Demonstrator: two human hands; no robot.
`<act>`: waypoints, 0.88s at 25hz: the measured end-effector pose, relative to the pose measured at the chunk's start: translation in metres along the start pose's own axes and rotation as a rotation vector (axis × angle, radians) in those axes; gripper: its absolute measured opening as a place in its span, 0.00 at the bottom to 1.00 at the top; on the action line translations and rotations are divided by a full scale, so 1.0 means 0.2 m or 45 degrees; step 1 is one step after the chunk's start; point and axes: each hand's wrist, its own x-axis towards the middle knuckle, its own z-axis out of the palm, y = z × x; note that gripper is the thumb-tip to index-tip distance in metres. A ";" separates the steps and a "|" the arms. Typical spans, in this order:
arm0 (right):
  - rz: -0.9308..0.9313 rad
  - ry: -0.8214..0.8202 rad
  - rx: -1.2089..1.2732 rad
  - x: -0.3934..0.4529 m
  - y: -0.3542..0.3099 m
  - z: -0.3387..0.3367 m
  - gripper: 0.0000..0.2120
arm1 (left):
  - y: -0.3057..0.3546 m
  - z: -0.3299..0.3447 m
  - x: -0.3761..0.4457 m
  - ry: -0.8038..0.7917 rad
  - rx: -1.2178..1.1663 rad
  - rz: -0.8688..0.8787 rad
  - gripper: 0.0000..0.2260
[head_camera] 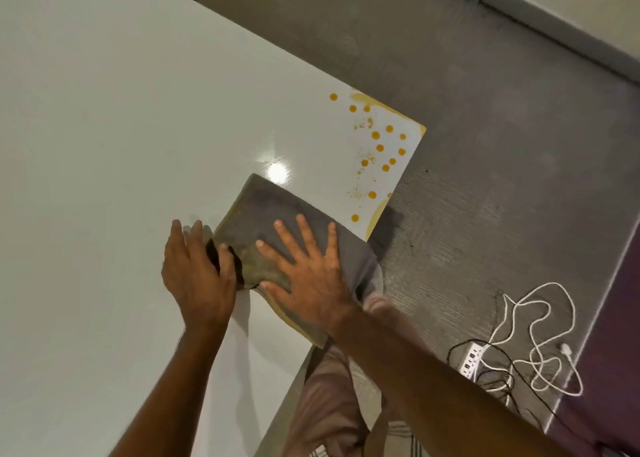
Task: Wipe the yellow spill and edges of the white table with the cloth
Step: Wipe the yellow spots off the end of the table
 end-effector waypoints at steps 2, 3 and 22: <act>0.156 0.038 0.036 0.04 0.08 -0.02 0.33 | 0.08 0.04 0.09 -0.015 0.011 0.062 0.26; 0.227 0.055 0.055 0.06 0.13 -0.03 0.32 | 0.12 0.05 0.13 -0.025 0.022 0.088 0.26; 0.411 0.172 -0.053 0.66 0.66 -0.22 0.31 | 0.27 0.31 0.48 0.084 0.370 0.151 0.30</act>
